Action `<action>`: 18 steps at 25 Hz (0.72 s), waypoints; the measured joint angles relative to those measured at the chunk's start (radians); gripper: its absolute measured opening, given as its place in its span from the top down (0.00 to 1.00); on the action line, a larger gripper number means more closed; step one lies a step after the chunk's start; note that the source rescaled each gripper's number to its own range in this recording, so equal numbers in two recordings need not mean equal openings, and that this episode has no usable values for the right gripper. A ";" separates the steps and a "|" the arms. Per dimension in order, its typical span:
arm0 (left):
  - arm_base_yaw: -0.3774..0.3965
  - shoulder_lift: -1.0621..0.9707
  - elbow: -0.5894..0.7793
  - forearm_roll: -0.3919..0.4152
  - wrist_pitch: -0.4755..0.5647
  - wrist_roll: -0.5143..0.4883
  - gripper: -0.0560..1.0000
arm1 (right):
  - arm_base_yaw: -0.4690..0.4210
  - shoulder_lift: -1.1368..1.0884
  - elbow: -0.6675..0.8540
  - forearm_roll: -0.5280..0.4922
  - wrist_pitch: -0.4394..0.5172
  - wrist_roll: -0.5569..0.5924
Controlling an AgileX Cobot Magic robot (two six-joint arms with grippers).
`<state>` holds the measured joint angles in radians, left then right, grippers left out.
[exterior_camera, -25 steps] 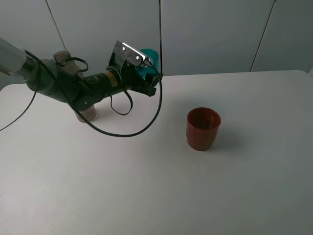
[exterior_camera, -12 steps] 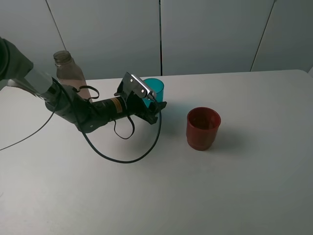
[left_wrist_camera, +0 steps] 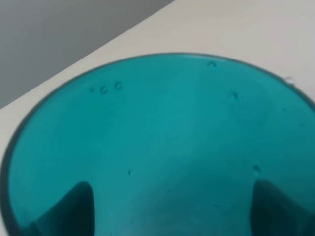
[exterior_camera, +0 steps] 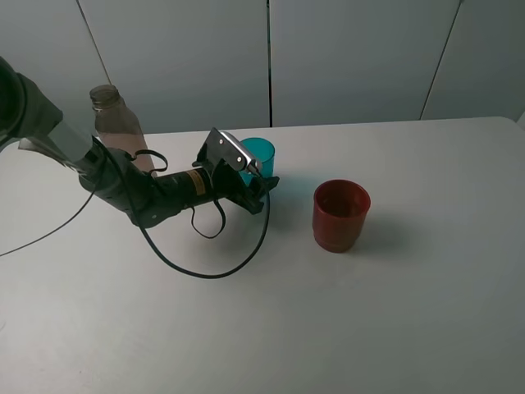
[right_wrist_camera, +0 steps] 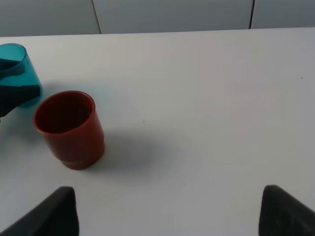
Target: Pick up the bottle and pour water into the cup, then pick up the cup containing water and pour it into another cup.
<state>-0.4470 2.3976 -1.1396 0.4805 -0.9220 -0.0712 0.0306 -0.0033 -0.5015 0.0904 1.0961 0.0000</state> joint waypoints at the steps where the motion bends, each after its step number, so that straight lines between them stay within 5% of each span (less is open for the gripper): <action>1: 0.002 0.000 0.000 0.002 0.004 -0.002 0.72 | 0.000 0.000 0.000 0.000 0.000 0.000; 15: 0.008 0.000 0.000 0.010 0.001 -0.004 0.71 | 0.000 0.000 0.000 0.000 0.000 -0.007; 18: 0.008 -0.004 0.000 0.012 0.011 -0.004 0.17 | 0.000 0.000 0.000 0.000 0.000 0.000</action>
<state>-0.4393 2.3936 -1.1396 0.4928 -0.9112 -0.0751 0.0306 -0.0033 -0.5015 0.0904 1.0961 0.0000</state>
